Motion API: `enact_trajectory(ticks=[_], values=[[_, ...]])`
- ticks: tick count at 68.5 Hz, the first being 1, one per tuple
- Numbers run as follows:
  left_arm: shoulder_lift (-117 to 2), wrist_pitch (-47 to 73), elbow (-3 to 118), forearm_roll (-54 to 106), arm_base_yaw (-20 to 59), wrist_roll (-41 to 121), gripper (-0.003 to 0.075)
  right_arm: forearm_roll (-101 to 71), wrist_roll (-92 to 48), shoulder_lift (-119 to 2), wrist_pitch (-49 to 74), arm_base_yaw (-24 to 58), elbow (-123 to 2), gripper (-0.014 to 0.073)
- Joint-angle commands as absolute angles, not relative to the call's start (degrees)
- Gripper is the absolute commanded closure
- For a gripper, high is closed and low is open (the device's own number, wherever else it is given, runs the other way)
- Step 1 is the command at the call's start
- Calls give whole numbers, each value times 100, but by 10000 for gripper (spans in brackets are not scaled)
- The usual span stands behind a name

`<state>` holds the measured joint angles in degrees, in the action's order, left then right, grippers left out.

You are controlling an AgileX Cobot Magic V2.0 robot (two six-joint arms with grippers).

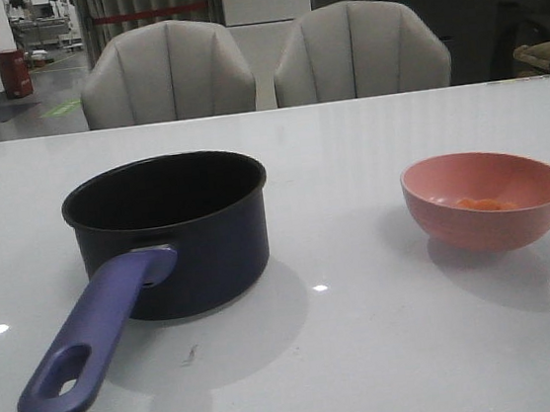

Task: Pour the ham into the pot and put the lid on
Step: 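Move the right gripper to the pink bowl rim and grasp it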

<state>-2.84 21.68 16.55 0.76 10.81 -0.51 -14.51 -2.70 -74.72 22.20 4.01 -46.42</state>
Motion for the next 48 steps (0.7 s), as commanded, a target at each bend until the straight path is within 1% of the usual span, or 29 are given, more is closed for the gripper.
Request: enact_trajectory(ticks=[1, 8, 18, 22, 25, 30, 40, 44, 48], values=[[-339, 1704, 1799, 84, 1124, -57, 83, -1522, -308, -7953, 2412, 250, -5265, 118], [-339, 1704, 1799, 84, 1124, -57, 83, -1522, -308, -8545, 2651, 250, -5608, 118], [-339, 1704, 1799, 84, 1124, -57, 83, -1565, -308, -9186, 2673, 250, -5965, 120], [-339, 1704, 1799, 84, 1124, -57, 83, -1571, -308, -9439, 2729, 250, -6122, 135], [-339, 1704, 1799, 84, 1124, -57, 83, -1571, -314, -9592, 2769, 250, -6204, 165], [-339, 1704, 1799, 84, 1124, -57, 83, -1659, -314, -9803, 2840, 250, -6365, 244], [-339, 1704, 1799, 84, 1124, -57, 83, -1778, -319, -9979, 2960, 250, -6588, 469], [-339, 1704, 1799, 84, 1124, -57, 83, -1778, -391, -9946, 3061, 262, -6691, 450], [-339, 1704, 1799, 84, 1124, -57, 83, -1778, -526, -9885, 3131, 288, -6799, 456]])
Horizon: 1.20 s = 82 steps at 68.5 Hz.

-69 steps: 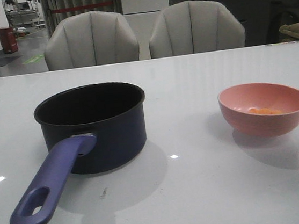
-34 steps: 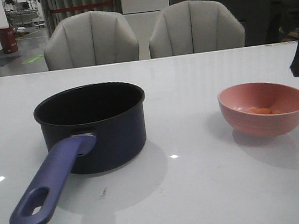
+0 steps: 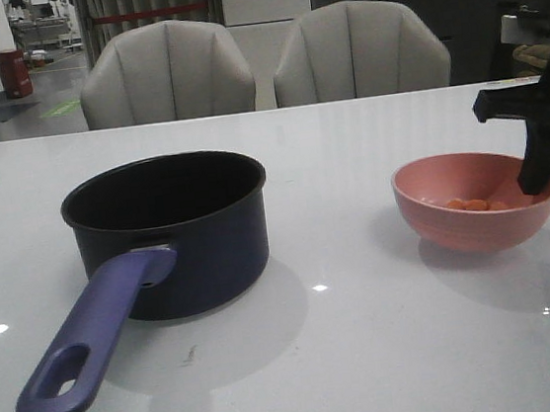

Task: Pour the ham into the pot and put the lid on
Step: 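Move the right gripper to the pink bowl rim and grasp it, then lift the pink bowl with the right gripper over the saucepan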

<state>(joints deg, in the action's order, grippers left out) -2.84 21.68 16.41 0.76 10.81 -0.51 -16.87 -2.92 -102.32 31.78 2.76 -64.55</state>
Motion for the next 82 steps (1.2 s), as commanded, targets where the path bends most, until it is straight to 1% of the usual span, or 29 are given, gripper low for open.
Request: enact_trajectory(ticks=[1, 9, 16, 27, 33, 46, 63, 69, 82], values=[[-339, 1704, 1799, 84, 1124, -57, 83, -1778, -548, -9874, 3131, 288, -6825, 456], [-339, 1704, 1799, 84, 1124, -57, 83, -1783, -751, -9672, 3152, 418, -7007, 456], [-339, 1704, 1799, 84, 1124, -57, 83, -1805, -887, -9463, 3290, 698, -7267, 456], [-339, 1704, 1799, 84, 1124, -57, 83, -1805, -982, -9400, 3839, 1340, -8041, 456], [-339, 1704, 1799, 84, 1124, -57, 83, -1810, -982, -9427, 3941, 1771, -8470, 456], [-339, 1704, 1799, 84, 1124, -57, 83, -1810, -873, -9747, 3861, 2572, -9217, 456], [-339, 1704, 1799, 84, 1124, -57, 83, -1800, -723, -10567, 3814, 3081, -9986, 456], [-339, 1704, 1799, 84, 1124, -57, 83, -1663, -723, -10779, 3702, 3150, -10144, 456], [-339, 1704, 1799, 84, 1124, -57, 83, -1142, -723, -10693, 2685, 3191, -10058, 456]])
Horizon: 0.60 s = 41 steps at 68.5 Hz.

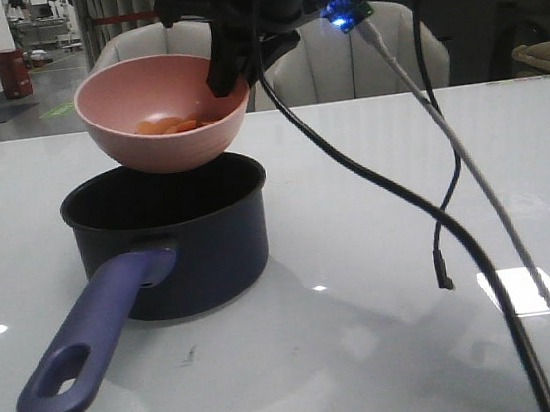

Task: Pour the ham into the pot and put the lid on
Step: 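Lift the pink bowl with the right gripper over the saucepan, then tilt the pink bowl to pour the orange slices into the saucepan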

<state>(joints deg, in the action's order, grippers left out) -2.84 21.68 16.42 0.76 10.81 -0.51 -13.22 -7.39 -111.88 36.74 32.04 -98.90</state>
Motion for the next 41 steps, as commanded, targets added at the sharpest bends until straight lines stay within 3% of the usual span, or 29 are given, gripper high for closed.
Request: enact_trajectory(ticks=[1, 27, 41], values=[[-339, 1704, 1799, 84, 1124, -57, 83, -1137, -723, -10662, 2573, 3191, -10020, 456], [-339, 1704, 1799, 84, 1124, -57, 83, -67, -917, -9741, -1955, 3510, -7655, 456], [-339, 1704, 1799, 84, 1124, -57, 83, 410, -1356, -9864, -2483, 3524, -7360, 456]])
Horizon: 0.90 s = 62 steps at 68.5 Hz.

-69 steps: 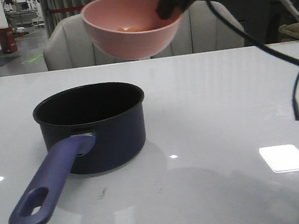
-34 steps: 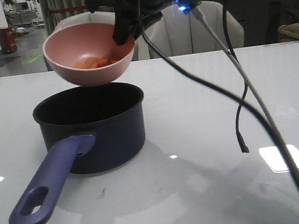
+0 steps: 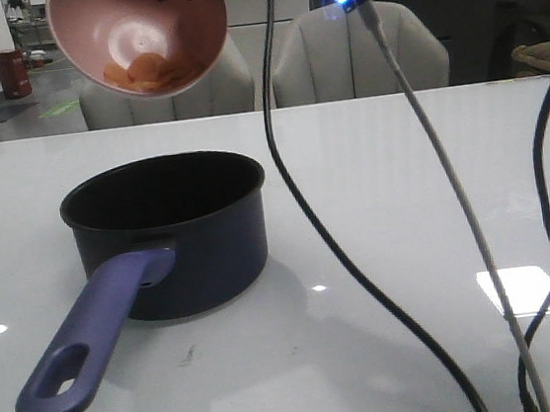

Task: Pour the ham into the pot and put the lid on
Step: 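Tilt the pink bowl to pour the orange slices into the saucepan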

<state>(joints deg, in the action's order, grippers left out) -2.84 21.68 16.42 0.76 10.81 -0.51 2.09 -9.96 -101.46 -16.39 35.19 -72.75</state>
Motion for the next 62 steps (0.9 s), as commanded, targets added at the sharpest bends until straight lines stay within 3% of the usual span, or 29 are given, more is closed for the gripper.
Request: enact_trajectory(ticks=[1, 24, 32, 47, 62], values=[[-339, 1704, 1799, 84, 1124, -57, 83, 410, -1463, -9864, -2489, 3531, -7354, 456], [-339, 1704, 1799, 84, 1124, -57, 83, 196, -4283, -9875, -2834, 3812, -7354, 456], [-339, 1704, 1799, 84, 1124, -57, 83, -163, -5139, -9875, -3511, 3891, -7250, 456], [-339, 1704, 1799, 84, 1124, -57, 83, -554, -5564, -10020, -5399, 3987, -6689, 456], [-339, 1704, 1799, 84, 1124, -57, 83, -328, -6174, -10401, -6240, 4019, -6446, 456]])
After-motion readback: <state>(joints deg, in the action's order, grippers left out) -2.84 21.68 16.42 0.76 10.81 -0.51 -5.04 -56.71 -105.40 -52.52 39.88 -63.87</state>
